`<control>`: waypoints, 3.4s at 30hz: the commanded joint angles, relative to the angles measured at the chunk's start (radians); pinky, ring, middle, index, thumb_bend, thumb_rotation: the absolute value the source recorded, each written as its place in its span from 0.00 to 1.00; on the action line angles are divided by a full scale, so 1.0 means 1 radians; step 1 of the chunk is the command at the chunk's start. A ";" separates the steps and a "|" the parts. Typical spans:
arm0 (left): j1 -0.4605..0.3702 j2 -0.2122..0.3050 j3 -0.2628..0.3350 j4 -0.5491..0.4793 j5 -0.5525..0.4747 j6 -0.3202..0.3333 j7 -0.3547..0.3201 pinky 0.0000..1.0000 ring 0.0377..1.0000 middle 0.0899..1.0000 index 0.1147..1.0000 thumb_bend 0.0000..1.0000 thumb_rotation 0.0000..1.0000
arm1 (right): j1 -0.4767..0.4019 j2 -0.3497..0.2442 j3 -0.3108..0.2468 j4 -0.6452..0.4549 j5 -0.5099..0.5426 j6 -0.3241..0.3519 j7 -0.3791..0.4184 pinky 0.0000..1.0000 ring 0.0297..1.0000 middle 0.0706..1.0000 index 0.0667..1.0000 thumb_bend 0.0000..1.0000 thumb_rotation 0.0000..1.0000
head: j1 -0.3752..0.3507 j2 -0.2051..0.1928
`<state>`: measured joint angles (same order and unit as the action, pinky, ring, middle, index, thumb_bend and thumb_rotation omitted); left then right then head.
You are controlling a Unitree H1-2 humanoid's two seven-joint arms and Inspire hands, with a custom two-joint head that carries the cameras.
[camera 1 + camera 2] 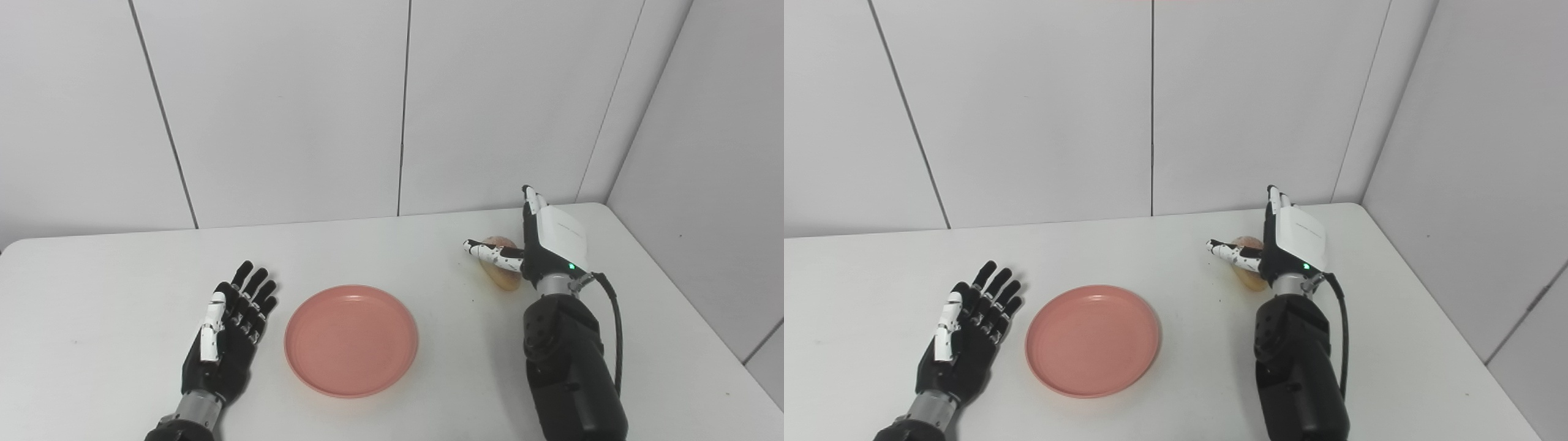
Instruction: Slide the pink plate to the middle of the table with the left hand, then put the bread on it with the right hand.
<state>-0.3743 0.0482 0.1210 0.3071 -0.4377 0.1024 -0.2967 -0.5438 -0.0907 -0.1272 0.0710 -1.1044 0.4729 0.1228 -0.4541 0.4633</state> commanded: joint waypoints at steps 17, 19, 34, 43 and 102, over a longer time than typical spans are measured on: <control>0.062 0.023 0.007 0.036 -0.004 0.049 -0.006 1.00 0.96 0.96 0.96 0.31 1.00 | -0.088 -0.026 -0.027 0.149 0.108 -0.003 -0.098 0.95 0.96 0.97 0.97 0.89 0.62 | -0.005 0.017; 0.063 0.024 0.006 0.033 -0.002 0.049 -0.006 1.00 0.97 0.97 0.96 0.31 1.00 | -0.094 -0.026 -0.030 0.167 0.115 -0.003 -0.098 0.94 0.96 0.96 0.97 0.89 0.63 | -0.005 0.019; 0.061 0.024 0.006 0.036 0.000 0.049 -0.004 1.00 0.96 0.96 0.95 0.32 1.00 | -0.142 -0.043 -0.009 0.261 0.160 -0.003 -0.106 0.80 0.86 0.87 0.91 0.90 0.64 | -0.008 0.027; 0.060 0.025 0.005 0.038 -0.003 0.047 -0.012 1.00 0.97 0.96 0.96 0.31 1.00 | -0.172 -0.044 -0.025 0.305 0.145 -0.003 -0.135 0.63 0.75 0.78 0.81 0.90 0.57 | -0.008 0.030; 0.060 0.010 -0.003 0.021 0.000 0.059 0.008 1.00 0.96 0.96 0.95 0.33 1.00 | -0.193 -0.081 0.012 0.267 0.095 -0.003 -0.038 0.30 0.36 0.40 0.51 0.51 0.00 | 0.024 0.044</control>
<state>-0.3669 0.0622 0.1236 0.2895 -0.4533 0.1171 -0.3056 -0.7038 -0.1450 -0.1204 0.3796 -1.0188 0.4735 0.1270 -0.4372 0.5077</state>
